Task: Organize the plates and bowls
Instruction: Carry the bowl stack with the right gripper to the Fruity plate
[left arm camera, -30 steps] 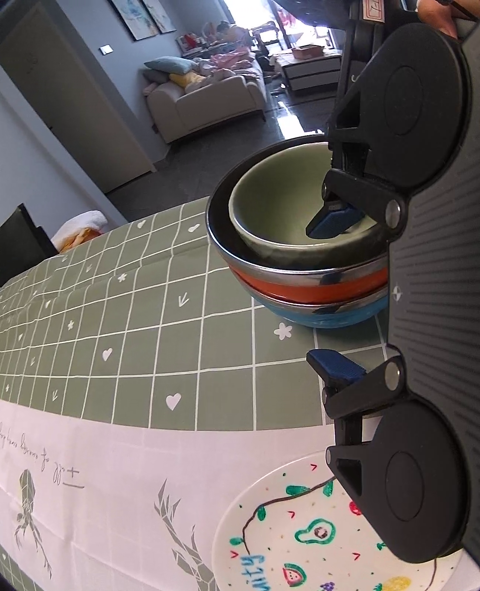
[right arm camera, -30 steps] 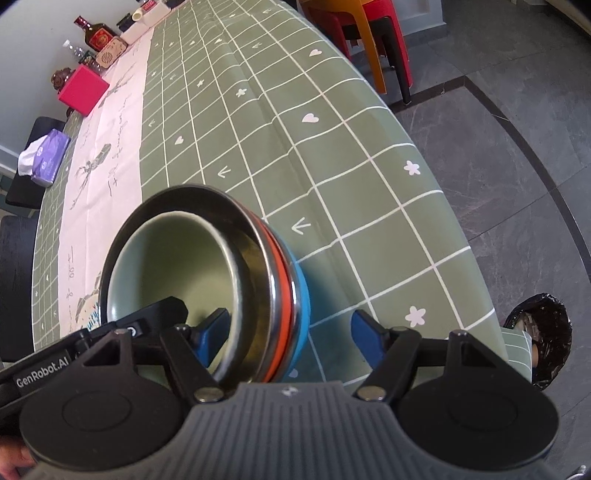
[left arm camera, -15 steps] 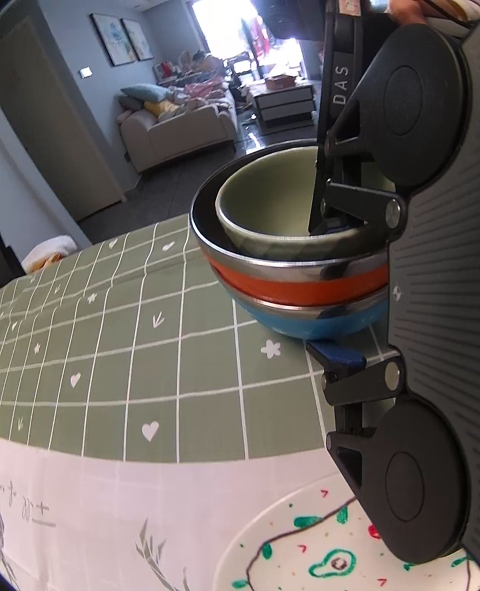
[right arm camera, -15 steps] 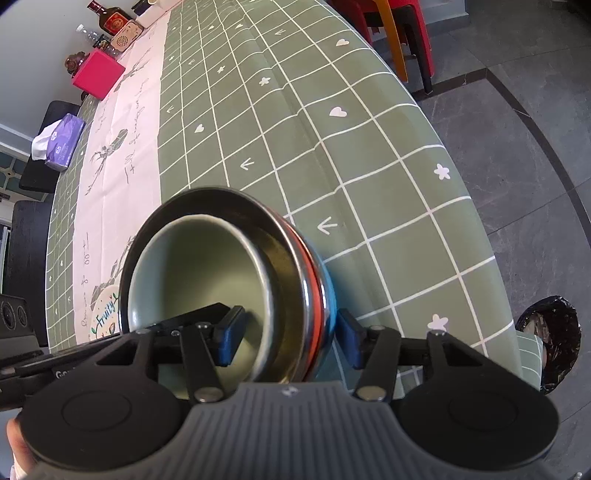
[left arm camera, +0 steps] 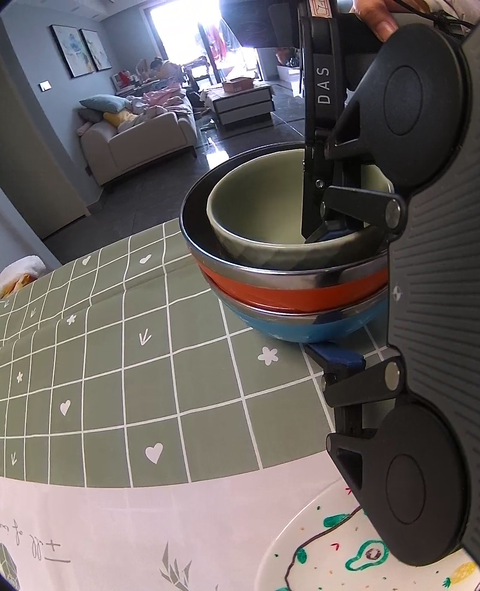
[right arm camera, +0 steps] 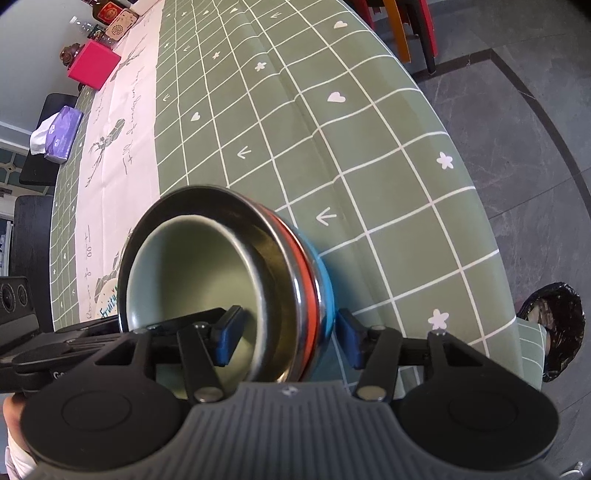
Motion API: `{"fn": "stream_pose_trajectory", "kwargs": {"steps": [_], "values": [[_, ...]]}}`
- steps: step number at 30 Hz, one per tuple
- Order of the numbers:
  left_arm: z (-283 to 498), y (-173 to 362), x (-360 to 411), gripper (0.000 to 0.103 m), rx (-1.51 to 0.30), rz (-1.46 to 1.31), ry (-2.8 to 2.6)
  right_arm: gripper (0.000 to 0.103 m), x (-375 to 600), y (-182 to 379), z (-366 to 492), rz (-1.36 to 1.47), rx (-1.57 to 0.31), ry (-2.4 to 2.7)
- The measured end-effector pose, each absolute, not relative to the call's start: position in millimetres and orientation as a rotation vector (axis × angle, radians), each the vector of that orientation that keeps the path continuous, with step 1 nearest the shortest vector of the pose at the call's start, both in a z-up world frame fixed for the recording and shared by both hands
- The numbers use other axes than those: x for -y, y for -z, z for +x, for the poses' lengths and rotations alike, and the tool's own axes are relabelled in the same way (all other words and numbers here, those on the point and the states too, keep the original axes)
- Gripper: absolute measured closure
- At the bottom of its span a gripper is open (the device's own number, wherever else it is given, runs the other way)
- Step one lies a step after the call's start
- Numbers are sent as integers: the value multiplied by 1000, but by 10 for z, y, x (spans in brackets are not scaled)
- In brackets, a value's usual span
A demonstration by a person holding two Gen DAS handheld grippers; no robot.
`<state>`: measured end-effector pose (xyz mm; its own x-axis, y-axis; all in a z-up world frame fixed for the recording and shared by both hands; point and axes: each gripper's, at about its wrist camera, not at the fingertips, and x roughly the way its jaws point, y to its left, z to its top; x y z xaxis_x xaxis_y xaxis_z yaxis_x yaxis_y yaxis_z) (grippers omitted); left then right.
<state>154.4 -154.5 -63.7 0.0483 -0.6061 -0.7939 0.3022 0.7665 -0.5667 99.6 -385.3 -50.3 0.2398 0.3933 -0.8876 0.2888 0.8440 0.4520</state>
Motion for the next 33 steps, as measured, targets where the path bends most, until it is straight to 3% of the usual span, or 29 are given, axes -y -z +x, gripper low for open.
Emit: {"fn": "stream_pose_trajectory", "kwargs": {"steps": [21, 33], "values": [[1336, 507, 1473, 48, -1301, -344, 509, 59, 3870, 465, 836, 681, -1277, -4], [1296, 364, 1408, 50, -1290, -347, 499, 60, 3763, 329, 803, 654, -1256, -15]]}}
